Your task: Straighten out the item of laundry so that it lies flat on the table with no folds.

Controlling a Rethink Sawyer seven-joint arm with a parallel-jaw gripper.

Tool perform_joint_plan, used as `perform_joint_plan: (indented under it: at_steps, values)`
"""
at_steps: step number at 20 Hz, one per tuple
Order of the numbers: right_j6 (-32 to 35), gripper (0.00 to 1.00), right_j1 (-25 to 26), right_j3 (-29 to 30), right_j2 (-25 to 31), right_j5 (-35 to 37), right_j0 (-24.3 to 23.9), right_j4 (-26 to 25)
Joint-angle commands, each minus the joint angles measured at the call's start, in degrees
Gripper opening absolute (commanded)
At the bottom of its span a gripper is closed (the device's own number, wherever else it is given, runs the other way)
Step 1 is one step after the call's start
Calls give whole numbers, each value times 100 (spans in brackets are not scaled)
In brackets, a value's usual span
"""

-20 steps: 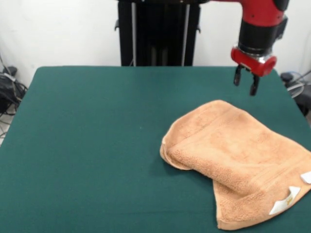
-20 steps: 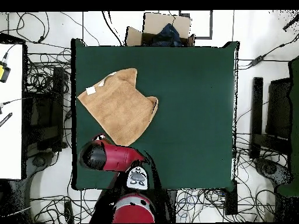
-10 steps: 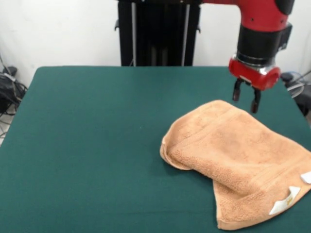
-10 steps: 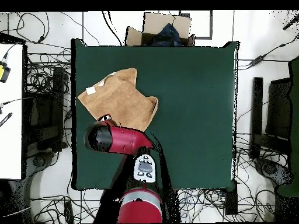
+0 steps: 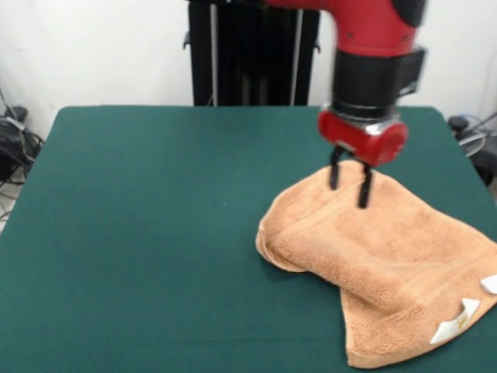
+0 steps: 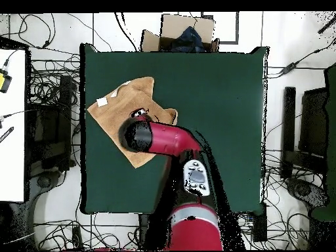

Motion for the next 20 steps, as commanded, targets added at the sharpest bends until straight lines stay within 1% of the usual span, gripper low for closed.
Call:
perform_joint_plan:
  at_steps: [1,3,8,15,17,20]
  values:
    - [-1531,100,227,-468,958,743,-830,-769]
    - [-1672,100,289,-528,1244,779,-1100,-888]
    - [-2035,100,501,-907,1648,1113,-1489,-1193]
    - [-2039,100,668,-1212,1723,1289,-1538,-1331]
    - [-2066,100,713,-1184,1841,1222,-1602,-1338]
    - [-2296,100,751,-1049,2233,1158,-1825,-1362]
